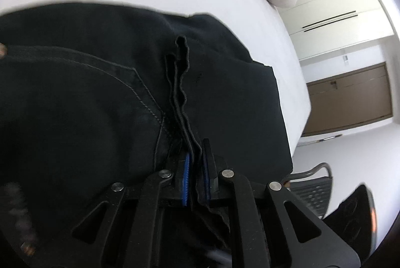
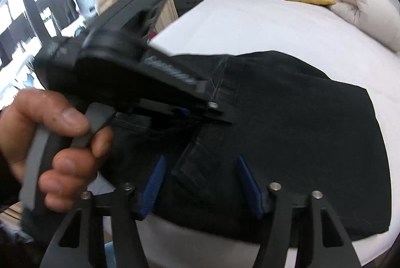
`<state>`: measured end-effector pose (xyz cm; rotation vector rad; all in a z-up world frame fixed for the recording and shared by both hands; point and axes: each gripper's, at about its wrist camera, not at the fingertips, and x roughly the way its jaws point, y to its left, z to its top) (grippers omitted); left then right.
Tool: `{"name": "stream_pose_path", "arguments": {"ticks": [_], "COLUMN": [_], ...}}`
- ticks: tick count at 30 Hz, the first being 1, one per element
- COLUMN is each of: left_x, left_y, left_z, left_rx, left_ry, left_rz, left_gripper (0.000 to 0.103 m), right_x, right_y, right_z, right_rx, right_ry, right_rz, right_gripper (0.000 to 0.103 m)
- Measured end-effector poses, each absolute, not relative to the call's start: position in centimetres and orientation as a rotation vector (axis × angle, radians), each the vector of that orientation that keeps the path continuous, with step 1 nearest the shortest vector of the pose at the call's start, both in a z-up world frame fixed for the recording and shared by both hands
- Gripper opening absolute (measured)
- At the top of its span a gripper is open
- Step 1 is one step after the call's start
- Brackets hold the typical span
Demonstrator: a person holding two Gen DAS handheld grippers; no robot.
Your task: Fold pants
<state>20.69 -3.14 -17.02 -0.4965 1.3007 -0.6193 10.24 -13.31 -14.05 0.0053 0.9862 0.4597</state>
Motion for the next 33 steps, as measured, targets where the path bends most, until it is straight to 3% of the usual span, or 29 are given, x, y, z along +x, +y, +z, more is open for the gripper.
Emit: {"name": "stream_pose_path", "arguments": {"ticks": [1,3,8,13,17,19,20,21,33], "left_x": [20.6,19.9,18.5,17.2,15.8,15.9,15.8,15.8,15.1], "left_y": [-2.7,-1.2,-4.6,-9.3,-10.7,-11.8,-12.0,-12.3,-10.2], "left_z": [-16.7,-15.2,-11.6,-15.2,-16.3,-16.3,-16.4,-16.4,-15.9], "left_rx": [-0.465,-0.375,-0.174,0.003,0.104,0.119,0.133,0.142,0.123], "left_ry": [1.284,1.234,1.105,1.177,1.126,1.133,1.133,1.131,1.109], "left_rz": [-0.598,-0.522,-0.538,-0.546,-0.546,-0.534,-0.530,-0.528,-0.529], "left_gripper": [0.009,0.009,0.009,0.009,0.008,0.008,0.008,0.008,0.008], "right_x": [10.2,10.3,13.6,20.5,26.1,28.2,28.6,28.8,17.3], "right_y": [-14.4,-17.9,-28.2,-35.5,-37.8,-37.9,-37.9,-37.8,-38.0], "right_z": [-13.6,-12.8,-11.6,-14.2,-17.7,-20.3,-21.2,-22.2,-20.6], "right_rx": [0.055,0.205,0.474,0.650,0.733,0.753,0.761,0.770,0.723], "right_ry": [0.999,1.034,1.036,1.064,1.115,1.186,1.214,1.244,1.274], "right_rz": [0.493,0.570,0.646,0.623,0.586,0.546,0.530,0.514,0.580], "right_gripper": [0.062,0.040,0.022,0.021,0.021,0.013,0.000,0.000,0.000]}}
